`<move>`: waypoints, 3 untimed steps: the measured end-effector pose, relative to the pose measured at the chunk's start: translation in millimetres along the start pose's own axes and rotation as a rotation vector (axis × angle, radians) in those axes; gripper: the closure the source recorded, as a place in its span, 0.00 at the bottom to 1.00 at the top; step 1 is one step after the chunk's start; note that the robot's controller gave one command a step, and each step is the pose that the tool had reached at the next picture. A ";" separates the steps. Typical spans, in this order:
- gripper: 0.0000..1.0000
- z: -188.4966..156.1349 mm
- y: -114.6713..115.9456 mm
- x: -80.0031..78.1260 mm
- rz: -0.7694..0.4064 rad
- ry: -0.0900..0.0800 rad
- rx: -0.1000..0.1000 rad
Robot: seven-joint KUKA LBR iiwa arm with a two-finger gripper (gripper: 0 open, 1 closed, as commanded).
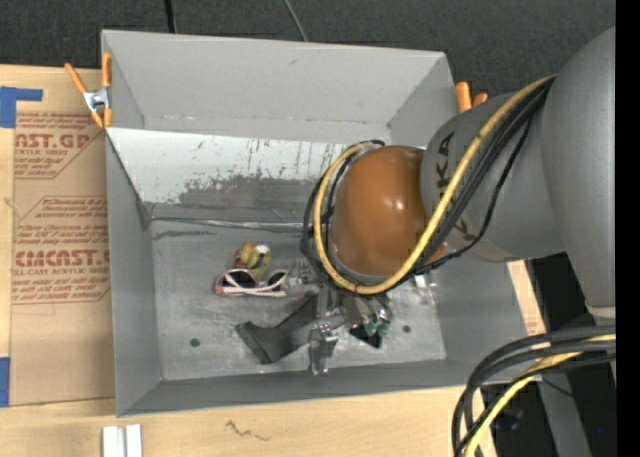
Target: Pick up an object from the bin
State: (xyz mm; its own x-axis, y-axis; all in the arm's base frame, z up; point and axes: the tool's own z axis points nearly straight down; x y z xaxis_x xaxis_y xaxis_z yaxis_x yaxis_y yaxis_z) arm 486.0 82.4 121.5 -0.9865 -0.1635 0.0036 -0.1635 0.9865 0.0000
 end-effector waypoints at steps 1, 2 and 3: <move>0.00 -11.5 14.4 5.0 -0.004 -0.003 -0.001; 0.00 48.0 -7.2 -2.4 0.041 -0.020 -0.002; 1.00 43.3 -4.1 -5.1 0.039 -0.031 0.001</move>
Offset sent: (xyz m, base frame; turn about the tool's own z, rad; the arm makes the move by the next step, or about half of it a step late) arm -0.0004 -0.0083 -0.0515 0.0408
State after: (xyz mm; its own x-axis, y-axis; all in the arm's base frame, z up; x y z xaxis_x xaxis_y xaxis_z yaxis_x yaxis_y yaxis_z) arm 491.6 79.2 78.2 -0.9918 -0.1250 -0.0277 -0.1250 0.9922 -0.0003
